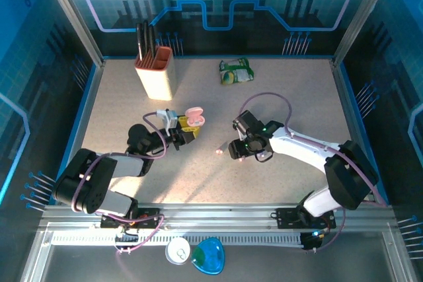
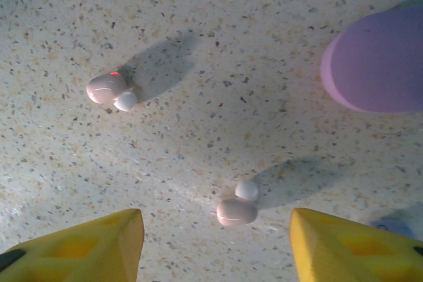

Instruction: Insert wireless bluetooth earbuds into charging case

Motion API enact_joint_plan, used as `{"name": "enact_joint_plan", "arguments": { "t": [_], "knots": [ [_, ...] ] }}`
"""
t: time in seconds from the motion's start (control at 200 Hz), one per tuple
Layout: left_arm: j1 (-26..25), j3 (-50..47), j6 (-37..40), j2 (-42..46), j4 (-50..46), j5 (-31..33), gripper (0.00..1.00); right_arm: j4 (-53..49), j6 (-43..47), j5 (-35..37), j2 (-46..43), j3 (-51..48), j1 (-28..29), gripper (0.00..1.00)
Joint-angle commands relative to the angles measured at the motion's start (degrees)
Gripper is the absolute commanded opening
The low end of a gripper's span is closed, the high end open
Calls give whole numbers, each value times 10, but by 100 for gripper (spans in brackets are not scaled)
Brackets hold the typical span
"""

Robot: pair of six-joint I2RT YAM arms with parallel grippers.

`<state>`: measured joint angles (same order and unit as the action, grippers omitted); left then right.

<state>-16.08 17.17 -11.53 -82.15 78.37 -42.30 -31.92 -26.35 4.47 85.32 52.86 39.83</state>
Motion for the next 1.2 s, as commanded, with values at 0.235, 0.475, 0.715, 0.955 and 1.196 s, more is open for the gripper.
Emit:
{"name": "enact_joint_plan", "arguments": {
  "t": [0.235,0.475,0.715,0.955,1.196],
  "knots": [
    [6,-6,4,17,20,-2,26,-5,22,-77,67,21,-27,63],
    [6,-6,3,17,20,-4,26,9,19,-110,84,7,-27,64],
    [7,-6,0,21,20,-6,26,11,2,-112,77,-13,-12,64],
    [6,-6,1,23,20,-7,26,12,-17,-107,71,-19,9,64],
    [9,-5,4,23,19,-5,26,-48,-29,-20,50,9,21,64]
  ]
}}
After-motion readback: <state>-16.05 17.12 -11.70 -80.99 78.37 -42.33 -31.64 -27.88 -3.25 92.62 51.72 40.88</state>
